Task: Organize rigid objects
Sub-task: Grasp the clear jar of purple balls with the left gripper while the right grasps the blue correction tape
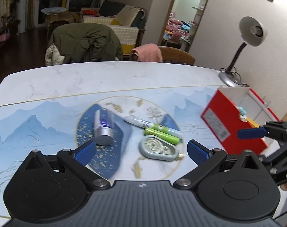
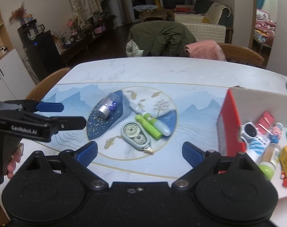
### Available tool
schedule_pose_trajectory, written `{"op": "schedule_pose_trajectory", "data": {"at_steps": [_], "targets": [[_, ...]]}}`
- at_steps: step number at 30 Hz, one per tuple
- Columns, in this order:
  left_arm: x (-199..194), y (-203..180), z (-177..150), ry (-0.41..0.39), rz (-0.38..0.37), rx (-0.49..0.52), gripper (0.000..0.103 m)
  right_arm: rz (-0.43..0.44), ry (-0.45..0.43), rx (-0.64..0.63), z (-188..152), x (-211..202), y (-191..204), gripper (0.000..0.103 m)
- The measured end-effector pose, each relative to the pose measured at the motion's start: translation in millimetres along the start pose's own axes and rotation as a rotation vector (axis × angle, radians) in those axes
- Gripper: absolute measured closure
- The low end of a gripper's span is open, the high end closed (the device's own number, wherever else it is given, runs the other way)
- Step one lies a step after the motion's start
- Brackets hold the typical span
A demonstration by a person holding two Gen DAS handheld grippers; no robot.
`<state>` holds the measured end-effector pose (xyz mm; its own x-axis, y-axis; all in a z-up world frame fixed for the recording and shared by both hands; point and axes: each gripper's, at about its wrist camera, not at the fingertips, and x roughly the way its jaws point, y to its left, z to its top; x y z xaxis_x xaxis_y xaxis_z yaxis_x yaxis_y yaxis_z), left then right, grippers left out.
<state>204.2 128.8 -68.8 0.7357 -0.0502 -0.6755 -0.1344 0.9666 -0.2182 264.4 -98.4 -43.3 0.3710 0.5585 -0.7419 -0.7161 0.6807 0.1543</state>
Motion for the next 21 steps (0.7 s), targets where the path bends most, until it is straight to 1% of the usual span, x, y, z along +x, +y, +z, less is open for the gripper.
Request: {"op": "schedule_pose_trajectory", "data": {"at_steps": [3, 9, 15, 19, 21], "targets": [[8.9, 7.4, -0.8, 0.002, 0.047, -0.007, 0.000, 0.005, 0.018, -0.013, 0.2, 16.4, 4.1, 0.008], [35.1, 22.2, -2.0, 0.029, 0.061, -0.019, 0.000, 0.032, 0.050, -0.033, -0.1, 52.0, 8.3, 0.011], [57.9, 34.5, 3.2, 0.032, 0.051, -0.039, 0.000, 0.031, 0.089, -0.064, 0.2, 85.5, 6.0, 0.017], [74.3, 40.0, 7.2, 0.041, 0.062, -0.043, 0.000, 0.025, 0.119, -0.081, 0.2, 103.1, 4.3, 0.022], [82.6, 42.4, 8.9, 0.047, 0.063, -0.046, 0.000, 0.024, 0.127, -0.093, 0.0, 109.8, 3.4, 0.022]]}}
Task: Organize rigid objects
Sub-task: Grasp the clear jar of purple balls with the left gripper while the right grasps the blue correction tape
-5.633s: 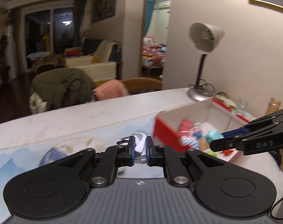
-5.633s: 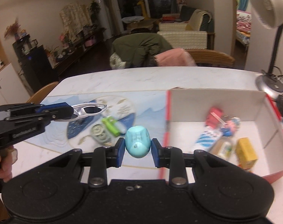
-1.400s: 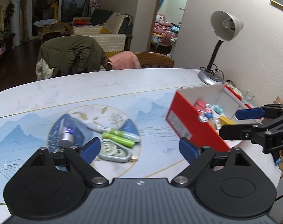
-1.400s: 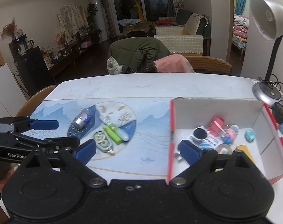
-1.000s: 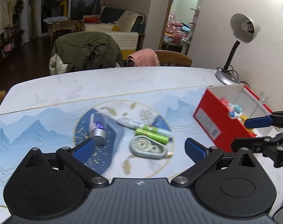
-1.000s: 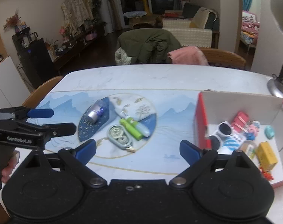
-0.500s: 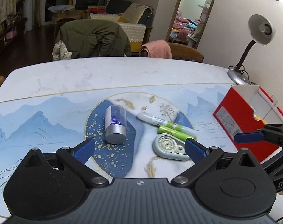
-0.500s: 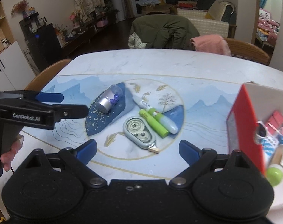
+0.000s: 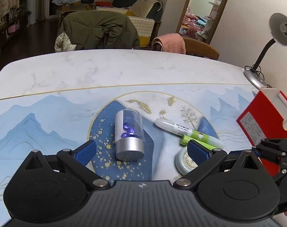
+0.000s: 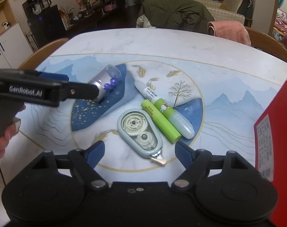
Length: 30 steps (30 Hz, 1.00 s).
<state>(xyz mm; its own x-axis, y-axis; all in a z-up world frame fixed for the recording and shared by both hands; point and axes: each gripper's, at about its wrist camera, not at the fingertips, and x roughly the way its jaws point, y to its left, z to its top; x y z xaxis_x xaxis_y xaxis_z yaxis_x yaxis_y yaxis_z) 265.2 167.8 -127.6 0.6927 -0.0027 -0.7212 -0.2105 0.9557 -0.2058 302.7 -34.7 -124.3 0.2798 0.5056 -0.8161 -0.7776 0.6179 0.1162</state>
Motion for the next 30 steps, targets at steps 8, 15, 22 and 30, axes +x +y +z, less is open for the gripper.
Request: {"op": "schedule_pose_trajectory", "data": {"at_steps": [8, 15, 22, 30], "targets": [[27.5, 8.5, 6.8, 0.003, 0.027, -0.027, 0.000, 0.004, 0.020, -0.044, 0.7, 17.1, 3.7, 0.027], [43.4, 12.0, 10.1, 0.000, 0.041, -0.018, 0.000, 0.009, 0.013, -0.123, 2.8, 29.4, 26.9, 0.039], [52.2, 13.3, 9.1, 0.001, 0.057, -0.012, 0.001, -0.006, -0.005, -0.136, 11.3, 39.8, 38.9, 0.042], [55.7, 7.0, 9.0, -0.003, 0.069, 0.044, 0.025, -0.031, -0.008, -0.138, 14.8, 42.5, 41.4, 0.054]]}}
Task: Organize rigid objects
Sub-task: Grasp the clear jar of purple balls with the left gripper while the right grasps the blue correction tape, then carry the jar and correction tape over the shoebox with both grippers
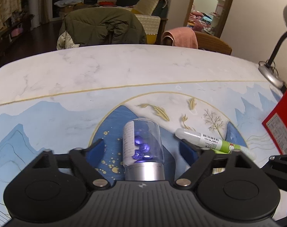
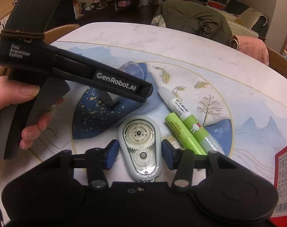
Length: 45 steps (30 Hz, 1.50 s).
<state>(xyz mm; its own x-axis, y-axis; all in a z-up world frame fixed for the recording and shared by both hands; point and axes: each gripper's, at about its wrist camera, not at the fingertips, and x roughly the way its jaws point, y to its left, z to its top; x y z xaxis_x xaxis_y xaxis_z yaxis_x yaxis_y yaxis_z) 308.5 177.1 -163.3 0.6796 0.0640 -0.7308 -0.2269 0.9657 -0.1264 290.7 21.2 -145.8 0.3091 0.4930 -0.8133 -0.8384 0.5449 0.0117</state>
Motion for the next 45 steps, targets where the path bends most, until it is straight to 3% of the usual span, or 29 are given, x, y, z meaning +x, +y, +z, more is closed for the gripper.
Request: {"op": "schedule_pose_trajectory", "data": {"at_steps": [2, 9, 17, 29, 45], "targets": [[-0.6, -3.3, -0.4, -0.001, 0.009, 0.018, 0.036, -0.004, 0.003, 0.001, -0.6, -0.9, 1.1, 0.055], [-3.0, -7.5, 0.1, 0.011, 0.003, 0.045, 0.062, 0.000, 0.017, 0.047, -7.7, -11.4, -1.1, 0.055], [-14.6, -13.0, -5.5, 0.015, 0.000, 0.065, 0.063, 0.000, 0.007, 0.123, -19.2, -42.0, -3.9, 0.055], [-70.0, -33.3, -18.2, 0.028, -0.059, 0.043, 0.063, -0.016, -0.036, 0.176, -30.9, -105.1, -14.8, 0.055], [-155.8, -98.4, -14.8, -0.036, -0.119, 0.070, 0.063, -0.022, -0.138, 0.195, -53.3, -192.5, -49.4, 0.055]]}}
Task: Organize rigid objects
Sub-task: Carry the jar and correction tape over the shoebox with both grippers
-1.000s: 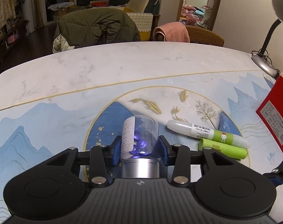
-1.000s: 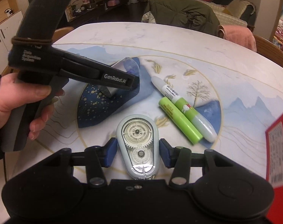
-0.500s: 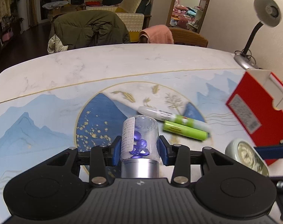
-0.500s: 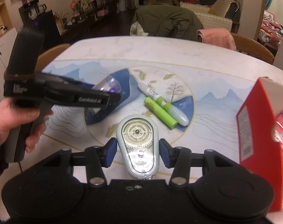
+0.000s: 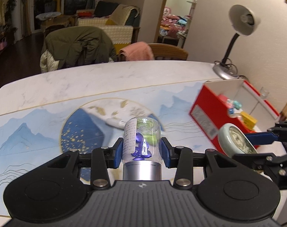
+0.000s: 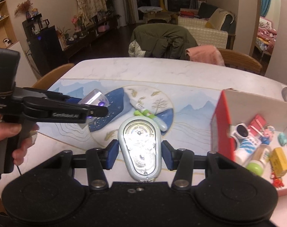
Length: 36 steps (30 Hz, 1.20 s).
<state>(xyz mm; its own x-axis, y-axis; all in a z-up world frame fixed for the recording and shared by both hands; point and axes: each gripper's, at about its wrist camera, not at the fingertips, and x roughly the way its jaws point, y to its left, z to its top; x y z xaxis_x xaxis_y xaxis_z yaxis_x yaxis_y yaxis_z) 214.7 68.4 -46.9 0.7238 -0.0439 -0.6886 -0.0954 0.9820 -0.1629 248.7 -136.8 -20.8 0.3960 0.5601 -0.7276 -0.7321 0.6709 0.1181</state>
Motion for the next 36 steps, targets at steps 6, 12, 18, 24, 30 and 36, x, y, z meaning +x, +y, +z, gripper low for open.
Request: {"op": "schedule_pose_trajectory", "data": {"at_steps": [6, 12, 18, 24, 30, 36], "targets": [[-5.4, -41.3, 8.2, -0.011, -0.036, 0.037, 0.063, -0.018, -0.027, 0.025, -4.5, -23.6, -26.2, 0.055], [-1.2, -85.9, 17.7, -0.021, -0.075, 0.079, 0.063, -0.037, -0.054, 0.047, -7.6, -41.9, -58.8, 0.055], [13.3, -128.4, 25.9, -0.015, -0.106, 0.113, 0.063, -0.065, -0.067, 0.074, -13.9, -55.5, -96.5, 0.055], [35.0, -169.7, 31.7, 0.003, -0.124, 0.148, 0.063, -0.088, -0.067, 0.109, -22.0, -63.8, -137.4, 0.055], [58.2, -205.5, 40.1, 0.017, -0.141, 0.181, 0.063, -0.122, -0.060, 0.138, -31.6, -69.0, -176.2, 0.055], [90.9, -241.0, 45.6, 0.050, -0.134, 0.225, 0.063, -0.159, -0.051, 0.151, -36.8, -68.1, -214.6, 0.055]]}}
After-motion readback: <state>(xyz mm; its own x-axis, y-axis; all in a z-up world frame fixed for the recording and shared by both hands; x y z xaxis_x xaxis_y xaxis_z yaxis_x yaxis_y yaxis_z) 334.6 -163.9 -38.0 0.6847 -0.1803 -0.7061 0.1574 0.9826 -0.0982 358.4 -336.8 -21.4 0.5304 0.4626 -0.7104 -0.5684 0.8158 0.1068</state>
